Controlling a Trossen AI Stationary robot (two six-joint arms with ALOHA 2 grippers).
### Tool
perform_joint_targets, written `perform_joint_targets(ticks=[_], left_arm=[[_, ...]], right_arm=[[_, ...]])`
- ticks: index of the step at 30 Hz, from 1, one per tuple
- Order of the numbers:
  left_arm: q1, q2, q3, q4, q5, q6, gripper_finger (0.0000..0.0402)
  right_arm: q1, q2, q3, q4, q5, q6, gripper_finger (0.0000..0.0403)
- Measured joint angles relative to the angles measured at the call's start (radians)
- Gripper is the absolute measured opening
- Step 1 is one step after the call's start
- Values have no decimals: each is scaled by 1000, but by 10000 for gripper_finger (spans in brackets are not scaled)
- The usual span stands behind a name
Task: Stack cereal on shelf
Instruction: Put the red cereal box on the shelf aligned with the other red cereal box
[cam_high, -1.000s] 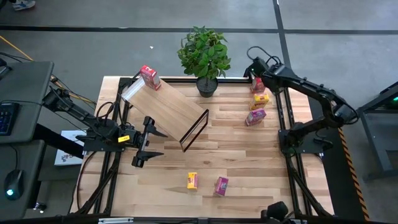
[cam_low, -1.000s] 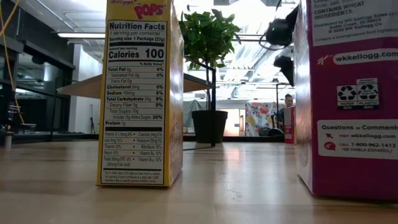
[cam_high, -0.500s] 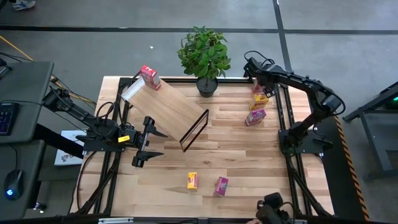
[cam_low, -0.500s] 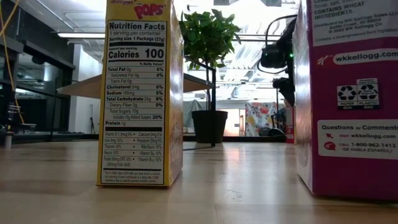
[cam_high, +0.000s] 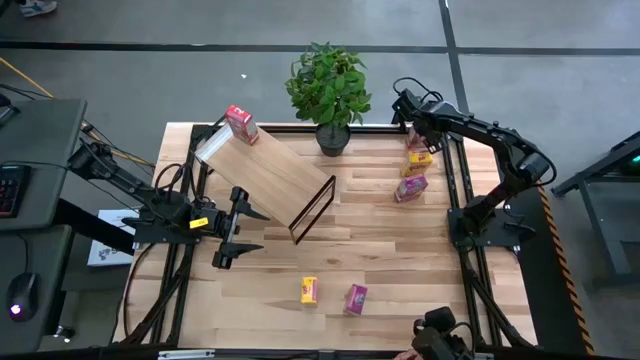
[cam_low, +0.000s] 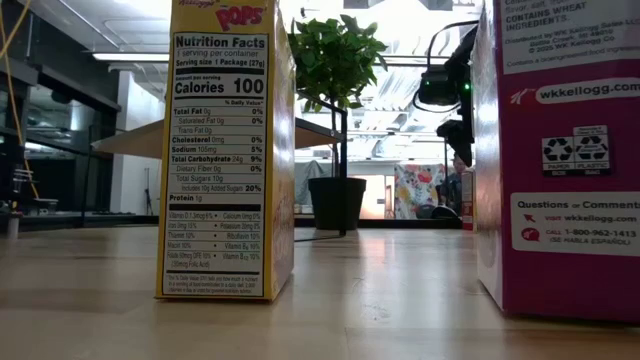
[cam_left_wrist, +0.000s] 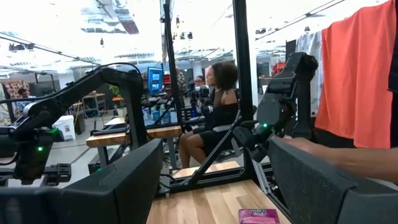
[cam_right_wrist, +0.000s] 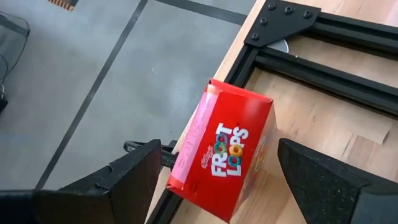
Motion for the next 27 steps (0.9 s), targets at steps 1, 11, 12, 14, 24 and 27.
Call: perform_joint_targets(ticks=[1, 11, 12, 14, 24, 27], left_arm=[[0, 0, 0, 0, 0, -2, 285], [0, 0, 0, 0, 0, -11, 285], [0, 0, 0, 0, 0, -11, 285], [0, 0, 0, 0, 0, -11, 285], [0, 0, 0, 0, 0, -10, 285], [0, 0, 0, 0, 0, -10, 285]], right_arm=[[0, 0, 0, 2, 1, 11, 314], [-30, 42, -1, 32, -32, 11, 314], [-32, 53, -1, 32, -38, 13, 314], [-41, 71, -1, 32, -65, 31, 314], [-50, 78, -1, 27, -86, -12, 314], [-50, 78, -1, 21, -86, -59, 314]])
